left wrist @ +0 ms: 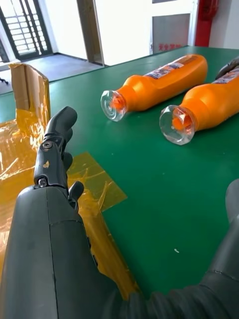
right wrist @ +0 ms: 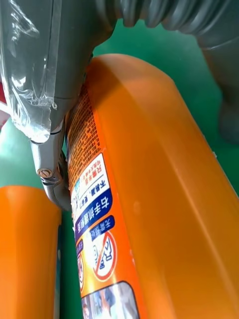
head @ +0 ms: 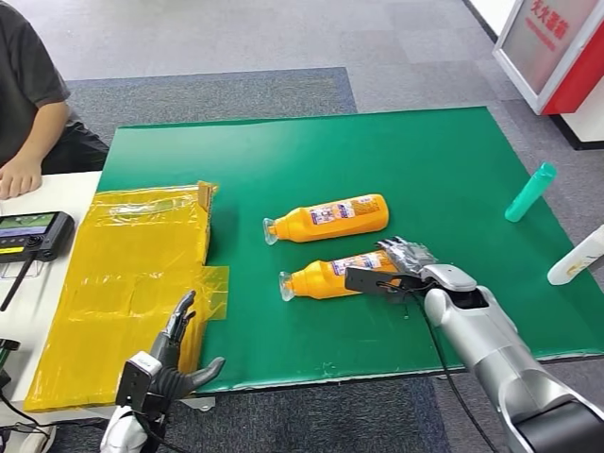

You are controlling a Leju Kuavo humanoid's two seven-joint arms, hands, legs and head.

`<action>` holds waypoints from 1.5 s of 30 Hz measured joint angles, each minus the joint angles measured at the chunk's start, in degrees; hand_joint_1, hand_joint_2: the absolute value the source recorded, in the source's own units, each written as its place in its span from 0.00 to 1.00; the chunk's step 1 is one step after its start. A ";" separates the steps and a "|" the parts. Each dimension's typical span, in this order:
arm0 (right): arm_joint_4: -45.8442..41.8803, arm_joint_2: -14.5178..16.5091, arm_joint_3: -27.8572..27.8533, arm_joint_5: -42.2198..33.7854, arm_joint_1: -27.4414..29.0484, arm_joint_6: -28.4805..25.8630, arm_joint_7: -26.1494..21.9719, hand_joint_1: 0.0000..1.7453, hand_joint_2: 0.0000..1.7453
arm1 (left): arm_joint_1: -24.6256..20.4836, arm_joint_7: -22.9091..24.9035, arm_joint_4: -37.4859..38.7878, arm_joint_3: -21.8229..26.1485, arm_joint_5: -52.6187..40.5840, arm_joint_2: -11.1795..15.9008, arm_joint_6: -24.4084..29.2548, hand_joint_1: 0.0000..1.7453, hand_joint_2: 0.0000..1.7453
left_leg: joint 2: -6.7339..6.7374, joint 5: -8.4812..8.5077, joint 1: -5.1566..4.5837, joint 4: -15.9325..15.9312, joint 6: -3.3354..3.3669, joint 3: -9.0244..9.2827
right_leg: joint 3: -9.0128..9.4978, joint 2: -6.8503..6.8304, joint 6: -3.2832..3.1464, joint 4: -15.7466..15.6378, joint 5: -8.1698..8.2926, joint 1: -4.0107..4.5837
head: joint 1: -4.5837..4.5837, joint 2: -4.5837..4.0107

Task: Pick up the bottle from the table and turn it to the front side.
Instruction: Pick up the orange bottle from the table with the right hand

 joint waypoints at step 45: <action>-27.35 11.91 -8.25 -15.26 25.81 -20.07 -18.00 1.00 1.00 | -2.09 0.83 -1.92 0.14 18.78 -1.16 -23.03 0.00 1.00 | -0.02 -0.02 0.01 0.00 -0.03 -0.05 | -0.08 0.00 -0.03 0.00 -0.03 0.01 | 0.01 0.00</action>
